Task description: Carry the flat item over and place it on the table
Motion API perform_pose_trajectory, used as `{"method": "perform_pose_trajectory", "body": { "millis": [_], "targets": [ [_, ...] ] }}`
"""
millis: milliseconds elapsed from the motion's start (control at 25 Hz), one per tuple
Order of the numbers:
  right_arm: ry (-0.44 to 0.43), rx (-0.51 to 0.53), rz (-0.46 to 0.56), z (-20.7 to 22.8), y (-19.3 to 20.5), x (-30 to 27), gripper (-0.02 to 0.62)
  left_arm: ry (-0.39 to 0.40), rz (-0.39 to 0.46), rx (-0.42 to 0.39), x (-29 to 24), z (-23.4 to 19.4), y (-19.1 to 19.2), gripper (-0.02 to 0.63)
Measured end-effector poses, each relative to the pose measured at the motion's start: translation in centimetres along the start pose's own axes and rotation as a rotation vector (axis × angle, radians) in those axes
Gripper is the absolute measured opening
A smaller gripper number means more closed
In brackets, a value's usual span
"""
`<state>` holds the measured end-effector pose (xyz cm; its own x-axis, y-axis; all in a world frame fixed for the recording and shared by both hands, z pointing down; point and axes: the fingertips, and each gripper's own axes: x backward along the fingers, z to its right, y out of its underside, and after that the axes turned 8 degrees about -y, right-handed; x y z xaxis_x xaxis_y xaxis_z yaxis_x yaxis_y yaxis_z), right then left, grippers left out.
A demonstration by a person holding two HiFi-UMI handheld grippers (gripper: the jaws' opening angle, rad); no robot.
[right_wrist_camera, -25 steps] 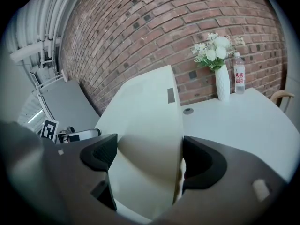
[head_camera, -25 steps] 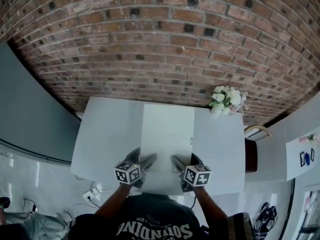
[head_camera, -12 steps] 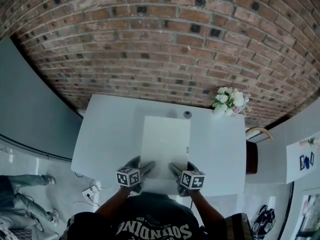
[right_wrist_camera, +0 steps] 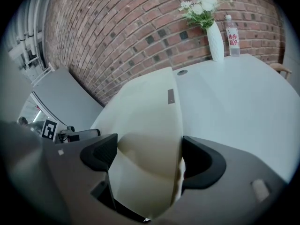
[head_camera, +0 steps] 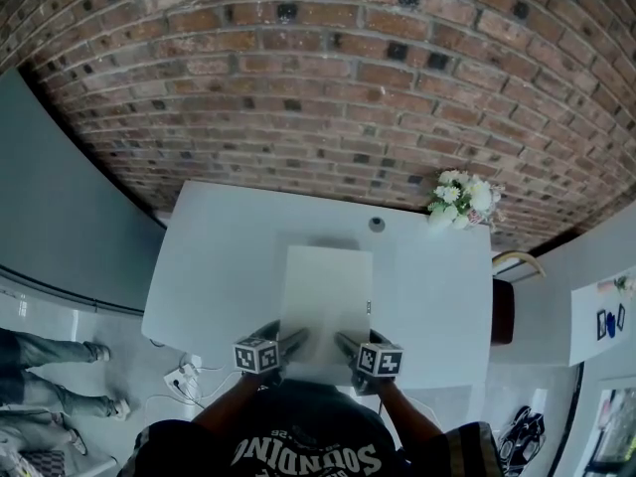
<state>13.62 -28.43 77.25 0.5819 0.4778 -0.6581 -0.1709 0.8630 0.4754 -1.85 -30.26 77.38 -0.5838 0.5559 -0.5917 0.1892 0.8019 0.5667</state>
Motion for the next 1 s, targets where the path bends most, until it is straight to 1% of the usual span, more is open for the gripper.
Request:
{"method": "perform_pose_trajectory", "body": {
  "millis": [280, 480, 1000],
  "targets": [
    [0.018, -0.036, -0.037, 1.0, 1.2, -1.1, 0.434, -0.007, -0.066, 0.035, -1.1, -1.1, 1.5, 0.399],
    [0.019, -0.041, -0.053, 1.4, 1.5, -1.4, 0.434, -0.017, -0.083, 0.027, -1.4, -1.5, 1.8, 0.399],
    [0.047, -0.058, -0.058, 2.3, -0.8, -2.9, 0.434, -0.022, -0.127, 0.009, -3.7, -2.2, -0.6, 0.4]
  ]
}}
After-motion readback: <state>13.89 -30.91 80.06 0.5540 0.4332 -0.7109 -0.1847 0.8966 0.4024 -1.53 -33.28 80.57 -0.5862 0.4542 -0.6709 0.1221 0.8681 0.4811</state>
